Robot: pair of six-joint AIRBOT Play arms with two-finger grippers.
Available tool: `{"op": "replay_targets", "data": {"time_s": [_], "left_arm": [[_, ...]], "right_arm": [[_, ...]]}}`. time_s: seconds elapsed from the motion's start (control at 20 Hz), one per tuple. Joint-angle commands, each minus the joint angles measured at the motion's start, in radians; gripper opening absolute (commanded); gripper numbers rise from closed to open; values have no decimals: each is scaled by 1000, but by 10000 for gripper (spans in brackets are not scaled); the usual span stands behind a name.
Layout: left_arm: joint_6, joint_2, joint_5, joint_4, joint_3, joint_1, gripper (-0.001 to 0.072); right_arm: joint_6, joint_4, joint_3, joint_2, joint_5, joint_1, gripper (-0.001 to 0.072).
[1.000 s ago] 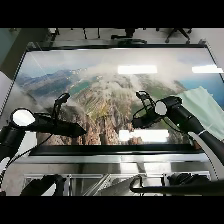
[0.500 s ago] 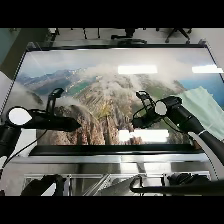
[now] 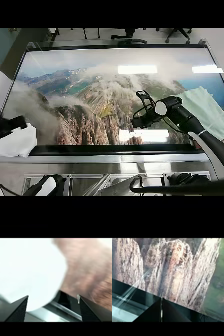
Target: Fold the shirts.
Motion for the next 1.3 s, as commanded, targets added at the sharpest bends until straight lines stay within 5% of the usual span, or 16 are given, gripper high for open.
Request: {"op": "replay_targets", "data": {"time_s": [0.0,0.15,0.35,0.6,0.65,0.7,0.75,1.0,1.15,1.25], "left_arm": [[-21,-114,48,3,8,305,698],[-19,-230,90,-128,71,484,697],[138,-402,126,-452,124,590,697],[188,-599,85,-464,249,568,678],[207,-626,54,-465,282,557,449],[221,-647,20,-466,313,543,119],[230,-656,0,-472,335,528,18],[393,-573,-88,-914,425,379,16],[426,-457,-182,-1235,502,214,17],[428,-366,-214,-1299,540,60,17]], "right_arm": [[0,0,0,1,-23,1,20],[-4,-5,0,0,-23,1,21],[-4,-7,0,0,-24,0,20],[-3,-3,0,1,-23,1,20],[-3,-3,0,1,-23,1,20],[-3,-3,0,1,-22,1,20],[-3,-3,0,1,-22,1,20],[-3,5,0,0,-23,1,20],[-3,19,8,1,-29,-1,21],[-3,-7,37,3,-27,-2,21]]}}
